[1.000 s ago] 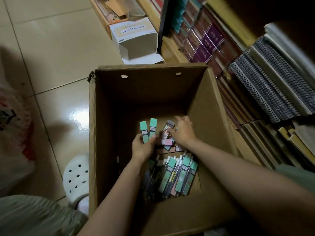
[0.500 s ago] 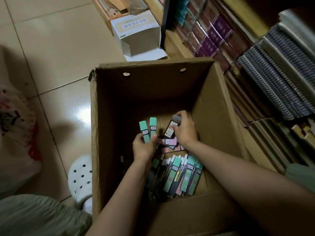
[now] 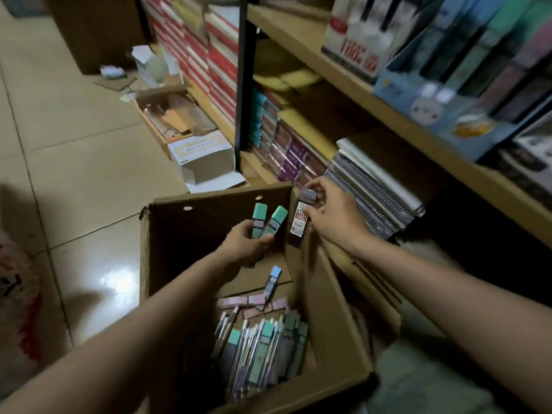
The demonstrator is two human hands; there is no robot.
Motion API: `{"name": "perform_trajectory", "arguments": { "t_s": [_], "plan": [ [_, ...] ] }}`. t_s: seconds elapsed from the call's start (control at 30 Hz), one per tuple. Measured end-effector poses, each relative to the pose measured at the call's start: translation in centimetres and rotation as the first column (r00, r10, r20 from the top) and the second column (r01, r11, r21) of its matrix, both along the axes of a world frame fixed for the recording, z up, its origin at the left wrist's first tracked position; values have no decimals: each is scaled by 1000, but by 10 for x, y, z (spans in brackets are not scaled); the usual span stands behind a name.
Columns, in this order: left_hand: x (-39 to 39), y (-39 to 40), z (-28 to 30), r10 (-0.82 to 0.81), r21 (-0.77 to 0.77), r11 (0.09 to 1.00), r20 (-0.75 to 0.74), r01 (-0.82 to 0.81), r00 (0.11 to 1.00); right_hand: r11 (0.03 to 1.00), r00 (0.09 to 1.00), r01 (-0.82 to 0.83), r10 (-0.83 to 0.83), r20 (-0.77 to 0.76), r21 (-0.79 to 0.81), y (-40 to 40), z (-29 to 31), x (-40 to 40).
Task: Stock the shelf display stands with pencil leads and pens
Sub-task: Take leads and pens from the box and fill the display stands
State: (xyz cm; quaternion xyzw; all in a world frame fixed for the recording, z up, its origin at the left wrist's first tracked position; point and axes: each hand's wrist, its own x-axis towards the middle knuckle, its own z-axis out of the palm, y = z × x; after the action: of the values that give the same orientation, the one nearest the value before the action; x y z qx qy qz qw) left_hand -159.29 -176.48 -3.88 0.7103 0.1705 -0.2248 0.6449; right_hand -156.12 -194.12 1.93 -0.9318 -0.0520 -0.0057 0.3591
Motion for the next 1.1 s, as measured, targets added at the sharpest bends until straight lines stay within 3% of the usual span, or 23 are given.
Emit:
{"name": "perform_trajectory", "arguments": {
  "t_s": [0.1, 0.3, 0.53, 0.77, 1.1],
  "plan": [
    [13, -9, 43, -85, -5, 996, 45, 85, 995, 1000, 995, 18, -19, 97, 8, -20, 57, -3],
    [26, -34, 121, -152, -133, 975, 180, 177, 972, 991, 963, 30, 7, 270, -133, -49, 143, -16],
    [45, -56, 194, -116, -299, 935, 249, 191, 962, 985, 915, 112, -49, 401, -134, -69, 213, -10],
    [70, -45, 221, -98, -208, 964, 303, 166, 948, 975, 843, 188, -99, 529, -117, -67, 266, 21],
    [91, -31, 229, -14, -390, 916, 198, 92, 980, 967, 802, 217, -98, 590, -134, -50, 299, 85]
  ]
}}
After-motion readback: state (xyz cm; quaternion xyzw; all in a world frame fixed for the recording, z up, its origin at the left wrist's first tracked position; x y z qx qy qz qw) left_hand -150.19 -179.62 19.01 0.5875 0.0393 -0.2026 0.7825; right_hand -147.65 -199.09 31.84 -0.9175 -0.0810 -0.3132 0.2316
